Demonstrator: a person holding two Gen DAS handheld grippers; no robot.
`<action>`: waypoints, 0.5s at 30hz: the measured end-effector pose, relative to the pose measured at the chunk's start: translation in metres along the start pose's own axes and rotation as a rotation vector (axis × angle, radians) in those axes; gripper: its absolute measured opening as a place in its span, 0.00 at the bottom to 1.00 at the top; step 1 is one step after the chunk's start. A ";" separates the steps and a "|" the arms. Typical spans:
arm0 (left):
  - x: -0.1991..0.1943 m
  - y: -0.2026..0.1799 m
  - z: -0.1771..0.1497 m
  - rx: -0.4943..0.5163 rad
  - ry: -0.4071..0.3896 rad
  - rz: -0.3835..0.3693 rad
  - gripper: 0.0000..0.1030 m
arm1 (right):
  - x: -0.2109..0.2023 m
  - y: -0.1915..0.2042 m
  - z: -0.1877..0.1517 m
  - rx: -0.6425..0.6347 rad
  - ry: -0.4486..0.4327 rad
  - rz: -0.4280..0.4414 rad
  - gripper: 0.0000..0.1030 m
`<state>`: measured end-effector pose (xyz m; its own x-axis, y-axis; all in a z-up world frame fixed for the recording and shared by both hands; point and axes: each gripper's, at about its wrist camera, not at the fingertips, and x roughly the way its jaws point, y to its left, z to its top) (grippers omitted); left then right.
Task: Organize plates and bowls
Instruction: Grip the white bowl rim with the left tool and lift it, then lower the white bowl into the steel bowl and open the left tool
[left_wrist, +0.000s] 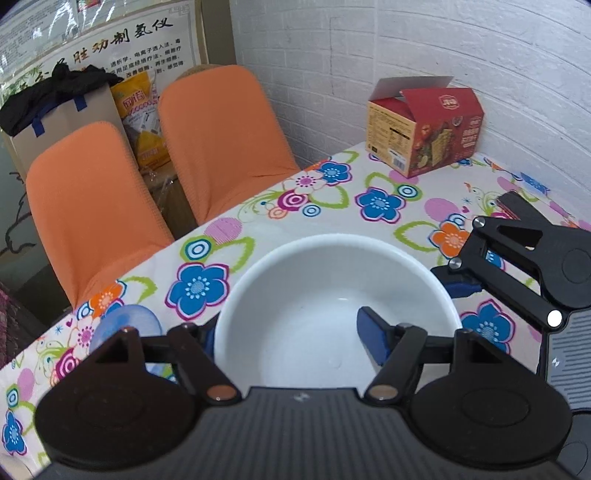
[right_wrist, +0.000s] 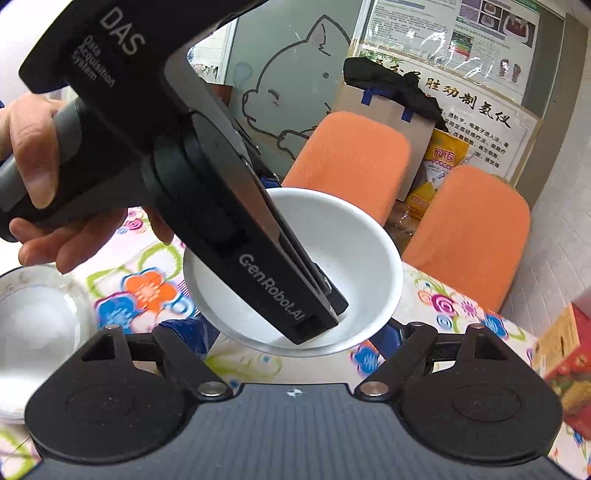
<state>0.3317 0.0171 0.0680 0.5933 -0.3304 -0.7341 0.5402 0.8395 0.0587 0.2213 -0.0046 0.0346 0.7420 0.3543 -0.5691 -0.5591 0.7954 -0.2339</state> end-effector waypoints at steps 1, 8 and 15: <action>-0.005 -0.008 -0.005 -0.001 0.000 -0.008 0.68 | -0.006 0.001 -0.004 0.001 0.004 -0.004 0.70; -0.026 -0.068 -0.049 0.033 0.011 -0.050 0.68 | -0.048 0.021 -0.044 0.031 0.048 -0.015 0.70; -0.018 -0.099 -0.095 0.023 0.056 -0.076 0.68 | -0.055 0.040 -0.081 0.069 0.097 0.013 0.70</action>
<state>0.2108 -0.0193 0.0116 0.5161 -0.3676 -0.7736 0.5964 0.8025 0.0166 0.1286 -0.0318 -0.0073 0.6939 0.3179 -0.6461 -0.5389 0.8244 -0.1732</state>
